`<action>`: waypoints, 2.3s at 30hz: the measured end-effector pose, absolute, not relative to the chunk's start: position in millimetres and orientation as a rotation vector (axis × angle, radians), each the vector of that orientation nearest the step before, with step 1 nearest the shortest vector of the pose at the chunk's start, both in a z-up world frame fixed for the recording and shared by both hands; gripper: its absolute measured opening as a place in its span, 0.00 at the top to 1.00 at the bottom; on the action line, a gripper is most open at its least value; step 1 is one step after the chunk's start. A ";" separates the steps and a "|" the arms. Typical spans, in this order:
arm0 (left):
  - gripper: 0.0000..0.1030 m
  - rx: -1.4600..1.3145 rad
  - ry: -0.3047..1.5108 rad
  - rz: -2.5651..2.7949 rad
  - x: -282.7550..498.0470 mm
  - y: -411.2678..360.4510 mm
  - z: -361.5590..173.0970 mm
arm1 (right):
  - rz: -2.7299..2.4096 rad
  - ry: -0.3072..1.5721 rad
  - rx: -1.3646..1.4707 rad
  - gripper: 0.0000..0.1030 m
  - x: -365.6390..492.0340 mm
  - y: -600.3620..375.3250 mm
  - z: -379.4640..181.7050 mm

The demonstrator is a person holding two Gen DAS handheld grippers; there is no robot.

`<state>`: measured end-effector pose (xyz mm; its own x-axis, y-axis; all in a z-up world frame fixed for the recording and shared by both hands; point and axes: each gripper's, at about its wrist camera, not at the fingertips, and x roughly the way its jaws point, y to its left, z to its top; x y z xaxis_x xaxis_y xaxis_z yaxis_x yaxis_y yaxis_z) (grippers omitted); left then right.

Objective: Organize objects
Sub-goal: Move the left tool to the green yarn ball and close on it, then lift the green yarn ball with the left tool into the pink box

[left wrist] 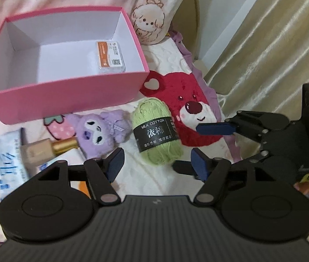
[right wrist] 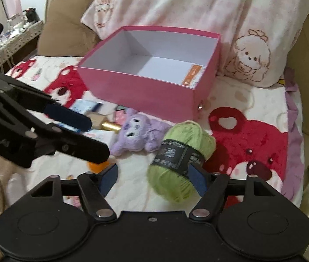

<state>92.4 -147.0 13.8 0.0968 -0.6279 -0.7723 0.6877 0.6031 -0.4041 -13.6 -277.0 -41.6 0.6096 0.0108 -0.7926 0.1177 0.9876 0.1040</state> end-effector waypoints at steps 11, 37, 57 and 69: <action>0.28 -0.077 1.109 -0.908 100.9 -174.1 -44.6 | -0.147 0.837 0.217 0.15 -10.1 -293.1 -76.5; 0.50 -0.160 1.117 -0.947 94.7 -197.5 -93.4 | -0.160 0.976 0.375 0.31 3.7 -308.4 -120.5; 0.51 -0.109 1.020 -0.918 41.8 -162.7 -28.3 | -0.139 0.811 0.417 0.35 -37.4 -272.0 -63.1; 0.51 -0.014 0.953 -0.859 3.9 -128.7 48.8 | -0.053 0.701 0.373 0.36 -49.8 -230.5 4.5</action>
